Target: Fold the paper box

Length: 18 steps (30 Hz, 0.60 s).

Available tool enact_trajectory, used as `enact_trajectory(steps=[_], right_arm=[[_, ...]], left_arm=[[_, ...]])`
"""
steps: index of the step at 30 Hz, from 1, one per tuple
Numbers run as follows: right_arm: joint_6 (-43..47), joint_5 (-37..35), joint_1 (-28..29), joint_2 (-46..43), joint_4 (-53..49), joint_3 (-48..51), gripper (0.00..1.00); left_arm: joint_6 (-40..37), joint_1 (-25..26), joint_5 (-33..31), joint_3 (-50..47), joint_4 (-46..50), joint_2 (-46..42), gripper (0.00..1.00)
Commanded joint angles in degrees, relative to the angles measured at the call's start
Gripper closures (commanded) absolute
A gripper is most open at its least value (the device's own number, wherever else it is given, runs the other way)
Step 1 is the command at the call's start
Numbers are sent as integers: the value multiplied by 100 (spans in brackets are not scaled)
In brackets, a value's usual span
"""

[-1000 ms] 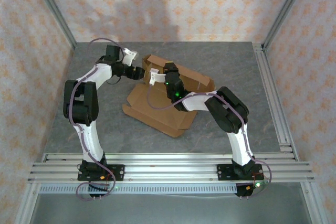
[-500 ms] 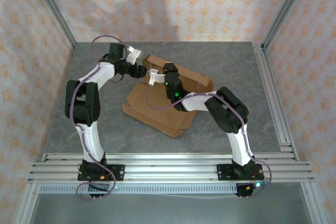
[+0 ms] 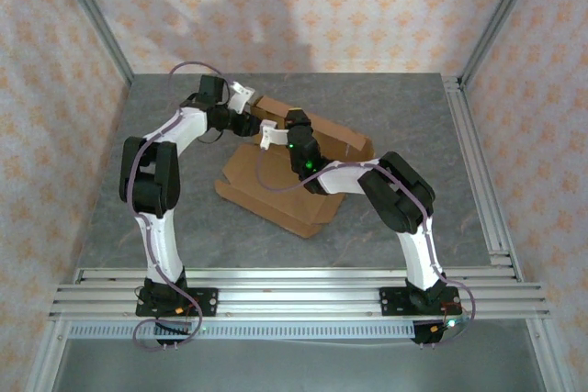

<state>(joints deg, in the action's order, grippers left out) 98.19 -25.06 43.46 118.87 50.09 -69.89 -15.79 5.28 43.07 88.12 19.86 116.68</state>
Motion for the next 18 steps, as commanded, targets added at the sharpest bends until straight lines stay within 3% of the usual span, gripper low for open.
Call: enact_trajectory(steps=[1,11,15,18], right_arm=[[-133,106,92,-31,-130,-174,100],[-265,89,119,-4,-222,-198,100],[-336,90,135,-4,-267,-212,100],[-379,72,158,13,-311,-233,100]], left_arm=[[515,92,-124,193,-276,141,65],[847,318,-572,-52,-841,15,72],[923,403,-874,-49,-947,-13,79],[1001,475,-1126,-83,-1051,-40,93]])
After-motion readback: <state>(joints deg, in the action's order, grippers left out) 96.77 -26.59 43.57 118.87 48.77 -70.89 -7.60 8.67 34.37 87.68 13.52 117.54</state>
